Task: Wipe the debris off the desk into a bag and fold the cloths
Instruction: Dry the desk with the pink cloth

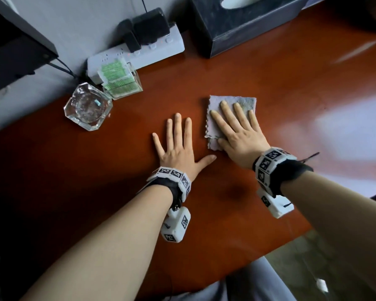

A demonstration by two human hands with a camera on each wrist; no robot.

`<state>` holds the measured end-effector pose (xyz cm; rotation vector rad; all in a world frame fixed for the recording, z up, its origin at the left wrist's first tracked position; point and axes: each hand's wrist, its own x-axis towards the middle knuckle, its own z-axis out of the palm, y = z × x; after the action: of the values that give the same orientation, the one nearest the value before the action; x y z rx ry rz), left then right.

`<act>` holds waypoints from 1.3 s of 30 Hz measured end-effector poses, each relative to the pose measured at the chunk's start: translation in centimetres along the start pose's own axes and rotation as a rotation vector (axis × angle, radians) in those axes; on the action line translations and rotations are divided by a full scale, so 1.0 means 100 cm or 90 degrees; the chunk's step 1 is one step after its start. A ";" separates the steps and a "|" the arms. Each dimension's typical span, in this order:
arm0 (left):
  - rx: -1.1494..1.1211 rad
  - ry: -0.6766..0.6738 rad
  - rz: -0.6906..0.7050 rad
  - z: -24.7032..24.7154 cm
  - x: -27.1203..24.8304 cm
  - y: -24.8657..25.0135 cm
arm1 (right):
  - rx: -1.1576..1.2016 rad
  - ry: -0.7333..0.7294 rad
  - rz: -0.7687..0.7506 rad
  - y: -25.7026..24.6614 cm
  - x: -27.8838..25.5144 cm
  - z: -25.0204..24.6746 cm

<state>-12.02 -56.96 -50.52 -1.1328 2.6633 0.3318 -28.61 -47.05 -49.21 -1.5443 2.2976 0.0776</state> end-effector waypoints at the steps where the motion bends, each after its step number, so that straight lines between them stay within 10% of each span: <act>1: -0.003 -0.009 -0.001 -0.001 0.000 0.000 | 0.001 -0.010 0.017 0.008 -0.014 0.001; 14: -0.140 -0.089 -0.025 -0.051 0.008 0.029 | 0.100 -0.079 0.225 0.074 -0.115 0.007; 39: -0.080 -0.179 0.102 -0.052 0.093 0.386 | 0.397 -0.037 0.466 0.401 -0.039 -0.091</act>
<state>-47.01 -38.71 -43.78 -0.8333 2.5144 0.6457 -66.07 -29.86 -45.75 -0.3698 2.3888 -0.3630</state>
